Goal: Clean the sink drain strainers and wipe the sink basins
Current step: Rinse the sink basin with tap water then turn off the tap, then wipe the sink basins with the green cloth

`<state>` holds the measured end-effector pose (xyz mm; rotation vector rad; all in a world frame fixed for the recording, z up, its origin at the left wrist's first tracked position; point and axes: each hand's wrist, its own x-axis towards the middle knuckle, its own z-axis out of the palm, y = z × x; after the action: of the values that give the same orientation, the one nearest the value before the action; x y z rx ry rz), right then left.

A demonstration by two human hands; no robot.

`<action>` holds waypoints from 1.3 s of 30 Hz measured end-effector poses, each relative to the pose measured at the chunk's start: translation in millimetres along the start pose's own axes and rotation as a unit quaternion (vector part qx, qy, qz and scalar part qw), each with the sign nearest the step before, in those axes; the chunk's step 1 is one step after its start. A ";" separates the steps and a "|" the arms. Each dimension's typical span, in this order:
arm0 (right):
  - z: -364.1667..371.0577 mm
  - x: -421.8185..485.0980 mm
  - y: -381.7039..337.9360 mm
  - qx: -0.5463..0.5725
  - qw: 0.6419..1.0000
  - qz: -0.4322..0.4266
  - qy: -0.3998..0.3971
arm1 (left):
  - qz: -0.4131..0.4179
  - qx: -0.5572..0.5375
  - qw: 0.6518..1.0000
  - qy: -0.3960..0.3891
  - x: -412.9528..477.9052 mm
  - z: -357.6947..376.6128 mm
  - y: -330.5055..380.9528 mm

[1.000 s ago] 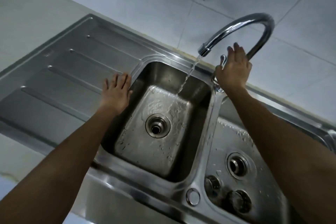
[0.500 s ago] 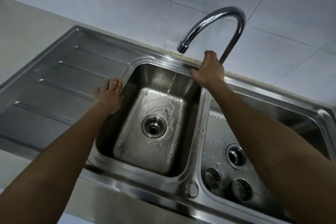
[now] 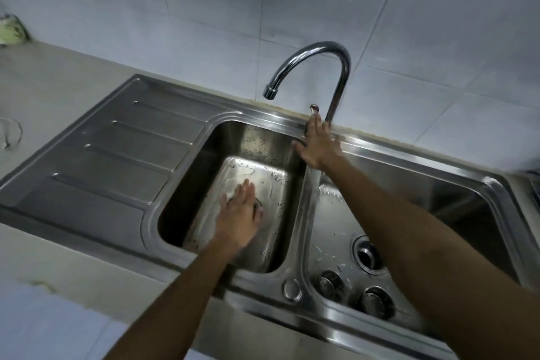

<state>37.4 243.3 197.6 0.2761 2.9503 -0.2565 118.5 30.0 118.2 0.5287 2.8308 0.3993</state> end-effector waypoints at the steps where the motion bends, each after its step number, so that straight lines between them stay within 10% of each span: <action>1: 11.5 -13.0 9.5 0.010 1.000 -0.003 0.003 | 0.021 -0.011 1.000 -0.005 -13.4 10.1 17.1; 8: 70.6 -130.8 130.8 0.070 0.993 0.087 -0.024 | 0.107 0.033 0.993 -0.039 -57.6 49.3 121.0; 20: 36.3 -341.5 367.4 0.111 0.933 0.285 0.190 | 0.328 0.024 0.941 -0.077 -135.5 150.9 325.6; 26: 68.0 -419.8 459.2 0.097 0.904 0.417 0.012 | 0.380 0.069 0.918 -0.090 -162.2 165.7 365.6; 34: 40.7 -401.1 481.1 -0.005 0.935 0.346 0.079 | 0.376 0.121 0.916 -0.069 -155.4 160.5 333.3; 39: 11.4 -399.0 419.2 0.079 0.990 0.115 0.007 | 0.285 0.098 0.954 -0.007 -163.2 130.4 259.4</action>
<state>508.4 579.8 194.0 0.6360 2.8807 -0.4587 384.8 229.5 104.5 1.3910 2.6702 0.2035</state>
